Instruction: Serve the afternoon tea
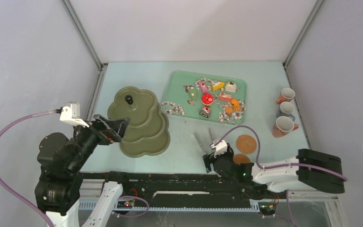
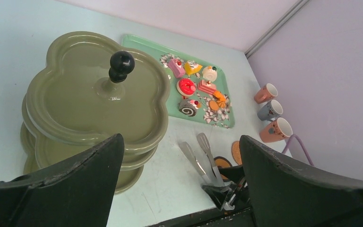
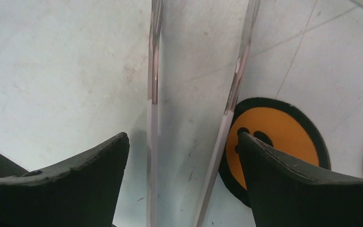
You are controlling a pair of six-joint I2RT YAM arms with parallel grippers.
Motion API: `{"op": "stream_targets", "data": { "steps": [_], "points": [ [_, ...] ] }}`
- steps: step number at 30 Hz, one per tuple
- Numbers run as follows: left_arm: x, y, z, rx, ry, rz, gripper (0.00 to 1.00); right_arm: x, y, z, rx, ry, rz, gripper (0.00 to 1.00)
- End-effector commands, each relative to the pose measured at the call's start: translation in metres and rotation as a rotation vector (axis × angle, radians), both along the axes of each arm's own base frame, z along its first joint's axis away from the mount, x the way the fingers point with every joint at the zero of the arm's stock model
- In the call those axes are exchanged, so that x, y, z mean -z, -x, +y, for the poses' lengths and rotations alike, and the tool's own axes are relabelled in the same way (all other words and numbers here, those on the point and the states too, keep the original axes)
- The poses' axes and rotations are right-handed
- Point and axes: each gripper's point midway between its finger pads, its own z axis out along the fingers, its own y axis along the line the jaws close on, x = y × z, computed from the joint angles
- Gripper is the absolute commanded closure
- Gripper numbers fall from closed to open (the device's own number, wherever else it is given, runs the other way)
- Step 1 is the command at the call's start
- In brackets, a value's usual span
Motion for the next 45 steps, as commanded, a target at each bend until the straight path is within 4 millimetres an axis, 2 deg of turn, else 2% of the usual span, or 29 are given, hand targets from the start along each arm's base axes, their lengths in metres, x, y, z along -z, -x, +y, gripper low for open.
{"op": "stream_targets", "data": {
  "steps": [1, 7, 9, 15, 19, 25, 31, 37, 41, 45],
  "points": [
    [-0.009, 0.009, -0.006, 0.032, 0.025, -0.023, 0.02, 0.001, -0.004, 0.01, 0.012, -0.009, -0.057, 0.14],
    [-0.013, 0.007, -0.005, 0.027, 0.024, -0.025, 0.02, 0.014, 0.0, 0.019, -0.011, 0.04, -0.067, 0.17],
    [-0.014, 0.006, -0.004, 0.021, 0.022, -0.026, 0.02, 0.016, 0.0, 0.022, -0.016, 0.045, -0.064, 0.22],
    [-0.016, 0.004, -0.001, 0.005, 0.018, -0.035, 0.02, 0.004, 0.0, 0.027, -0.016, 0.032, -0.046, 0.38],
    [-0.016, 0.002, 0.0, -0.006, 0.022, -0.033, 0.02, -0.004, -0.001, 0.03, -0.03, 0.033, -0.033, 0.42],
    [-0.012, -0.003, 0.002, -0.017, 0.019, -0.022, 0.02, -0.031, -0.009, 0.043, -0.078, -0.012, -0.028, 0.44],
    [-0.015, -0.008, 0.002, -0.025, 0.016, -0.018, 0.02, -0.062, -0.018, 0.05, -0.098, -0.129, 0.115, 0.45],
    [-0.015, -0.016, 0.002, -0.029, 0.021, -0.008, 0.02, -0.09, -0.02, 0.036, -0.045, -0.288, 0.33, 0.48],
    [-0.013, -0.019, 0.003, -0.035, 0.022, 0.009, 0.02, -0.122, -0.015, 0.033, -0.044, -0.405, 0.449, 0.49],
    [-0.011, -0.021, 0.007, -0.059, 0.0, 0.027, 0.02, -0.148, -0.018, 0.02, -0.006, -0.485, 0.556, 0.49]
  ]
}}
